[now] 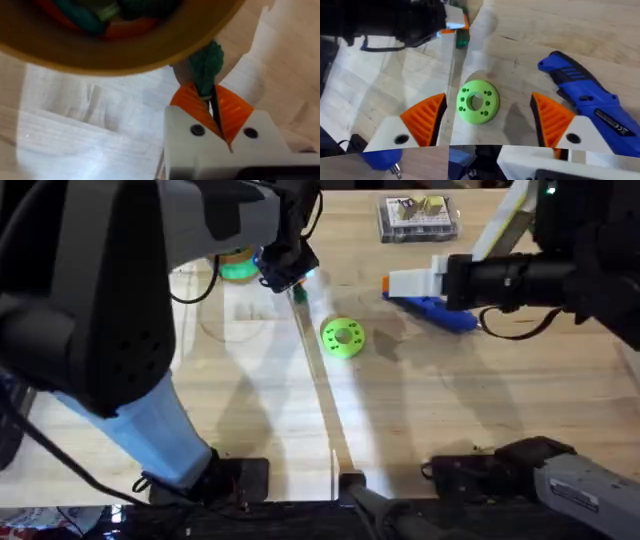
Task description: Pick up the gripper from the table and insert it into the empty holder that is missing its gripper. Then pick up a screw, insert it into the mounting hole, and use the screwdriver to tighten it. Finally, clean up the table by picking up the vegetable and placing it into the bucket.
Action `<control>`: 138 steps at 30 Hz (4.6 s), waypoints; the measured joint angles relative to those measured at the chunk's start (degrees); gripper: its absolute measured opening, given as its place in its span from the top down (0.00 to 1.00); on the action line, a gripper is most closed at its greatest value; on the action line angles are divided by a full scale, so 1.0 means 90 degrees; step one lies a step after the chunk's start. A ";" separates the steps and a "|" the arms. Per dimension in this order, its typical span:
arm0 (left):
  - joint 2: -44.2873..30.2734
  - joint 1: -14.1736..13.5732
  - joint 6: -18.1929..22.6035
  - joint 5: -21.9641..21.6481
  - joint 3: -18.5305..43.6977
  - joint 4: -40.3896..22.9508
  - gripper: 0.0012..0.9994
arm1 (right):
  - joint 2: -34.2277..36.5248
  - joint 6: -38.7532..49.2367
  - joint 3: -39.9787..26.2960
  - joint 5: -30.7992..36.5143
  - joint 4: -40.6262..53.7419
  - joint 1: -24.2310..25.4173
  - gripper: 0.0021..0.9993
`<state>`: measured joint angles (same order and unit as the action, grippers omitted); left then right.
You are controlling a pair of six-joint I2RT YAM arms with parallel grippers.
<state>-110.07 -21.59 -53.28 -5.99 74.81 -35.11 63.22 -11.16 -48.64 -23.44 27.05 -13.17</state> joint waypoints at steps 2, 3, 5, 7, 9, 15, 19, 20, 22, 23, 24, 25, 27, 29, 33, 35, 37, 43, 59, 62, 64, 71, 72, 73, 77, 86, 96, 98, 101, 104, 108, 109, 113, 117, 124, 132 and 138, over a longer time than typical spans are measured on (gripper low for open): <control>0.0143 0.0003 0.0040 0.0121 -0.0002 -0.0366 0.98 | 0.0000 0.0000 0.0000 0.0002 0.0000 0.0000 0.01; 0.0251 0.0003 0.0058 0.0180 -0.0005 -0.0497 0.98 | 0.0002 0.0000 0.0000 0.0000 0.0000 0.0000 0.01; 0.0554 -0.0002 0.0094 0.0275 -0.0005 -0.0697 0.98 | 0.0002 0.0000 0.0000 0.0000 -0.0003 0.0000 0.01; 0.0998 -0.0002 0.0194 0.0371 -0.0002 -0.0881 0.98 | 0.0002 0.0000 0.0000 0.0000 -0.0005 0.0000 0.01; 0.1522 0.0002 0.0331 0.0404 0.0002 -0.0961 0.98 | 0.0002 0.0000 0.0000 0.0000 0.0002 0.0000 0.01; 0.3112 0.0470 0.0732 -0.0358 0.0094 -0.1143 0.98 | 0.0000 -0.0072 0.0000 0.0000 -0.0002 0.0000 0.01; 0.3011 0.0947 0.0768 -0.0731 0.0104 -0.0925 0.98 | 0.0002 -0.0117 0.0000 0.0000 -0.0001 0.0000 0.01; 0.2920 0.1041 0.0778 -0.0791 0.0104 -0.0875 0.98 | 0.0002 -0.0121 0.0000 0.0002 0.0002 0.0000 0.01; 0.2689 0.1189 0.0785 -0.0848 0.0104 -0.0710 0.98 | 0.0000 -0.0121 0.0000 0.0000 -0.0001 0.0000 0.01; 0.2555 0.1253 0.0785 -0.0864 0.0104 -0.0620 0.98 | 0.0000 -0.0121 0.0000 0.0000 0.0000 0.0000 0.01; 0.2411 0.1316 0.0787 -0.0874 0.0104 -0.0508 0.98 | 0.0002 -0.0123 0.0000 0.0000 0.0000 0.0000 0.01; 0.2284 0.1365 0.0789 -0.0883 0.0104 -0.0411 0.98 | 0.0002 -0.0124 0.0000 0.0000 0.0000 0.0000 0.01; 0.2027 0.1460 0.0798 -0.0896 0.0104 -0.0221 0.98 | 0.0000 -0.0124 0.0000 0.0000 0.0007 0.0000 0.01; 0.1833 0.1531 0.0834 -0.0911 0.0104 -0.0111 0.94 | 0.0000 -0.0124 0.0000 0.0000 0.0005 0.0000 0.01; 0.1724 0.1580 0.0921 -0.0942 0.0104 -0.0074 0.33 | 0.0000 -0.0141 0.0000 0.0000 0.0011 0.0000 0.01; 0.1764 0.1581 0.0965 -0.0942 0.0104 -0.0080 0.07 | 0.0000 -0.0145 0.0000 -0.0002 0.0014 0.0000 0.01; 0.1818 0.1581 0.0999 -0.0943 0.0104 -0.0193 0.02 | 0.0002 -0.0208 0.0000 -0.0007 0.0035 0.0000 0.01; 0.2447 0.1581 0.1093 -0.0939 0.0100 -0.1066 0.01 | 0.0002 -0.0185 -0.0025 -0.0081 0.0110 0.0000 0.01; 0.6355 0.0360 0.2637 -0.0925 0.0138 -0.4575 0.01 | -0.0165 0.0812 -0.2434 0.0231 0.3225 0.0000 0.01; 0.6701 0.0075 0.2770 -0.0925 0.0138 -0.4766 0.01 | -0.0394 0.0859 -0.2570 0.0312 0.3402 0.0000 0.01; 0.6894 0.0005 0.2829 -0.0933 0.0138 -0.4891 0.01 | -0.0536 0.0878 -0.2598 0.0334 0.3471 0.0000 0.01; 0.7129 -0.0005 0.2878 -0.0938 0.0138 -0.4971 0.01 | -0.0697 0.0894 -0.2620 0.0340 0.3528 0.0000 0.01; 0.7129 -0.0005 0.2878 -0.0938 0.0138 -0.4971 0.01 | -0.0697 0.0894 -0.2620 0.0340 0.3528 0.0000 0.01; 0.7129 -0.0005 0.2878 -0.0938 0.0138 -0.4971 0.01 | -0.0697 0.0894 -0.2620 0.0340 0.3528 0.0000 0.01; 0.7129 -0.0005 0.2878 -0.0938 0.0138 -0.4971 0.01 | -0.0697 0.0894 -0.2620 0.0340 0.3528 0.0000 0.01; 0.7129 -0.0005 0.2878 -0.0938 0.0138 -0.4971 0.01 | -0.0697 0.0894 -0.2620 0.0340 0.3528 0.0000 0.01; 0.7129 -0.0005 0.2878 -0.0938 0.0138 -0.4971 0.01 | -0.0697 0.0894 -0.2620 0.0340 0.3528 0.0000 0.01; 0.7129 -0.0005 0.2878 -0.0938 0.0138 -0.4971 0.01 | -0.0697 0.0894 -0.2620 0.0340 0.3528 0.0000 0.01; 0.7129 -0.0005 0.2878 -0.0938 0.0138 -0.4971 0.01 | -0.0697 0.0894 -0.2620 0.0340 0.3528 0.0000 0.01; 0.7129 -0.0005 0.2878 -0.0938 0.0138 -0.4971 0.01 | -0.0697 0.0894 -0.2620 0.0340 0.3528 0.0000 0.01; 0.7129 -0.0005 0.2878 -0.0938 0.0138 -0.4971 0.01 | -0.0697 0.0894 -0.2620 0.0340 0.3528 0.0000 0.01; 0.7129 -0.0005 0.2878 -0.0938 0.0138 -0.4971 0.01 | -0.0697 0.0894 -0.2620 0.0340 0.3528 0.0000 0.01; 0.7129 -0.0005 0.2878 -0.0938 0.0138 -0.4971 0.01 | -0.0697 0.0894 -0.2620 0.0340 0.3528 0.0000 0.01; 0.7129 -0.0005 0.2878 -0.0938 0.0138 -0.4971 0.01 | -0.0697 0.0894 -0.2620 0.0340 0.3528 0.0000 0.01; 0.7129 -0.0005 0.2878 -0.0938 0.0138 -0.4971 0.01 | -0.0697 0.0894 -0.2620 0.0340 0.3528 0.0000 0.01; 0.7129 -0.0005 0.2878 -0.0938 0.0138 -0.4971 0.01 | -0.0697 0.0894 -0.2620 0.0340 0.3528 0.0000 0.01; 0.7129 -0.0005 0.2878 -0.0938 0.0138 -0.4971 0.01 | -0.0697 0.0894 -0.2620 0.0340 0.3528 0.0000 0.01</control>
<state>-45.91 -21.63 -27.38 -14.44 76.05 -79.85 56.95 -3.11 -72.23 -20.38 58.81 -13.17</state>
